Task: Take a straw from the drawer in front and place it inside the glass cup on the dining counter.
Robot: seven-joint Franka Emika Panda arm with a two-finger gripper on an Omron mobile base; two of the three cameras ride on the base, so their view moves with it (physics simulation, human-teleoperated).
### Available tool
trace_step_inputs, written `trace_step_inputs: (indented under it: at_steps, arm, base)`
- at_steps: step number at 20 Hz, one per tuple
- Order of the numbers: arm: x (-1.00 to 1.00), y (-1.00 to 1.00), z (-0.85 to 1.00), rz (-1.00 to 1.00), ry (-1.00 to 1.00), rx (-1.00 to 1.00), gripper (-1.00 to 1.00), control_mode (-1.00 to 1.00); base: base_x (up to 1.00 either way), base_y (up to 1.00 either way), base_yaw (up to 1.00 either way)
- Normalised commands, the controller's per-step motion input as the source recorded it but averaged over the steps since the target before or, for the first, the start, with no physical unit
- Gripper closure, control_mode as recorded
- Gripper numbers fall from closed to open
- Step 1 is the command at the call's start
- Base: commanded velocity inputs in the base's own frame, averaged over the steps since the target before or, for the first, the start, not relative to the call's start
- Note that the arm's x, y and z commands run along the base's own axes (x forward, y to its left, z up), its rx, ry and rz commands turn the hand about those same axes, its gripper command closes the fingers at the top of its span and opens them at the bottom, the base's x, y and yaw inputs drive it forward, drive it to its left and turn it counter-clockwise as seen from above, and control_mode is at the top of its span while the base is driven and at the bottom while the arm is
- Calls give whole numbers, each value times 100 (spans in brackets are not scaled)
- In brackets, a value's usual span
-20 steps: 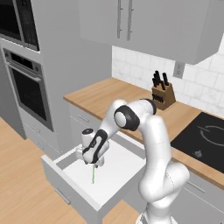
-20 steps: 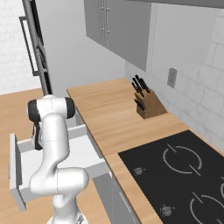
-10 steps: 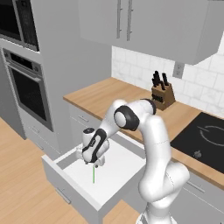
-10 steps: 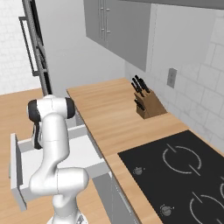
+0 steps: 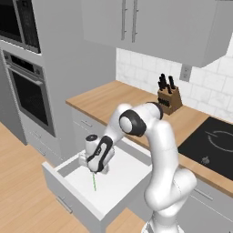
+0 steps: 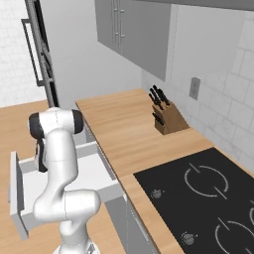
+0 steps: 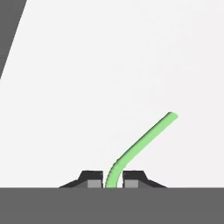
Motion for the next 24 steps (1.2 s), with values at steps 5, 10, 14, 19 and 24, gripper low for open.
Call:
trace_step_inputs:
  at_steps: [5,10,14,19,24]
  arm:
    - [-15,-1,34,-3,-9,0,100,-100]
    - [-40,-12,100,-2,-19,5,100,-100]
    - [-4,-19,100,0,-11,10,100,-100]
    - [0,-2,100,0,-6,9,100,-100]
    - [7,0,100,0,-5,5,100,-100]
  base:
    - [0,0,0]
    - [0,0,0]
    - [0,0,0]
    - [0,0,0]
    - [0,0,0]
